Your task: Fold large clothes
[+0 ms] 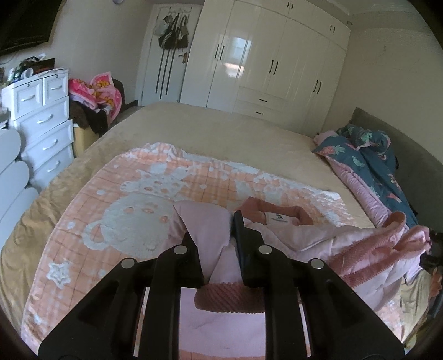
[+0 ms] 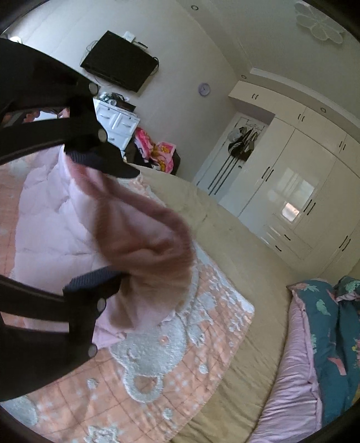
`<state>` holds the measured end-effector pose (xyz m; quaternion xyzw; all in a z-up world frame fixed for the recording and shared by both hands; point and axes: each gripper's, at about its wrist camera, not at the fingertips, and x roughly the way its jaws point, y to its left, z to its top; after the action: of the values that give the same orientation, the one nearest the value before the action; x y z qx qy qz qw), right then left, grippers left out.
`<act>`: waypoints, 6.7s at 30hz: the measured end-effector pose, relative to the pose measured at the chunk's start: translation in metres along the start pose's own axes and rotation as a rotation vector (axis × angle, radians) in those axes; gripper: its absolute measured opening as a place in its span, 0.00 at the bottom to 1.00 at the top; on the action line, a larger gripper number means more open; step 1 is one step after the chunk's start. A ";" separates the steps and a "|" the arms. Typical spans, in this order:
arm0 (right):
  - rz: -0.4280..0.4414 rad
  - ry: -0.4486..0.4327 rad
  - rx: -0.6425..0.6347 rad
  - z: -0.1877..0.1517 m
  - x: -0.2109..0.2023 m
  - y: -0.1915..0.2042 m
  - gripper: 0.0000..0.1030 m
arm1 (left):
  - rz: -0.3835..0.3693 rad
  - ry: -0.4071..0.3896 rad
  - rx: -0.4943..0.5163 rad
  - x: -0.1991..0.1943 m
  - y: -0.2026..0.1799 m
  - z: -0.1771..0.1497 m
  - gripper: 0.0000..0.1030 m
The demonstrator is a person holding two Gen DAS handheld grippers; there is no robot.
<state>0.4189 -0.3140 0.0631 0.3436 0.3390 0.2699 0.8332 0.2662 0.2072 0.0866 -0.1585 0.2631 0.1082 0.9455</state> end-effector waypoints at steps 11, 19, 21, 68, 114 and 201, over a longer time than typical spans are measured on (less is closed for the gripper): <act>-0.126 -0.038 -0.136 -0.009 0.015 -0.012 0.88 | 0.017 0.040 0.001 0.037 -0.003 -0.007 0.18; -0.313 0.089 -0.319 -0.042 0.060 -0.031 0.89 | -0.017 0.046 -0.031 0.043 0.001 -0.010 0.42; -0.312 0.103 -0.334 -0.047 0.066 -0.032 0.89 | -0.036 0.040 -0.035 0.040 0.000 -0.008 0.69; -0.505 0.116 -0.483 -0.014 0.143 -0.037 0.16 | 0.084 0.165 0.068 0.130 0.029 -0.027 0.07; -0.494 -0.016 -0.397 -0.118 0.026 -0.024 0.96 | 0.097 0.212 -0.099 0.037 0.033 -0.105 0.91; -0.311 0.005 -0.724 -0.152 0.036 0.087 0.28 | -0.070 0.069 -0.201 0.001 -0.006 -0.091 0.23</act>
<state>0.3087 -0.1763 0.0335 -0.0286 0.2720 0.2435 0.9306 0.2263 0.1690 0.0135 -0.2654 0.2776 0.0954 0.9184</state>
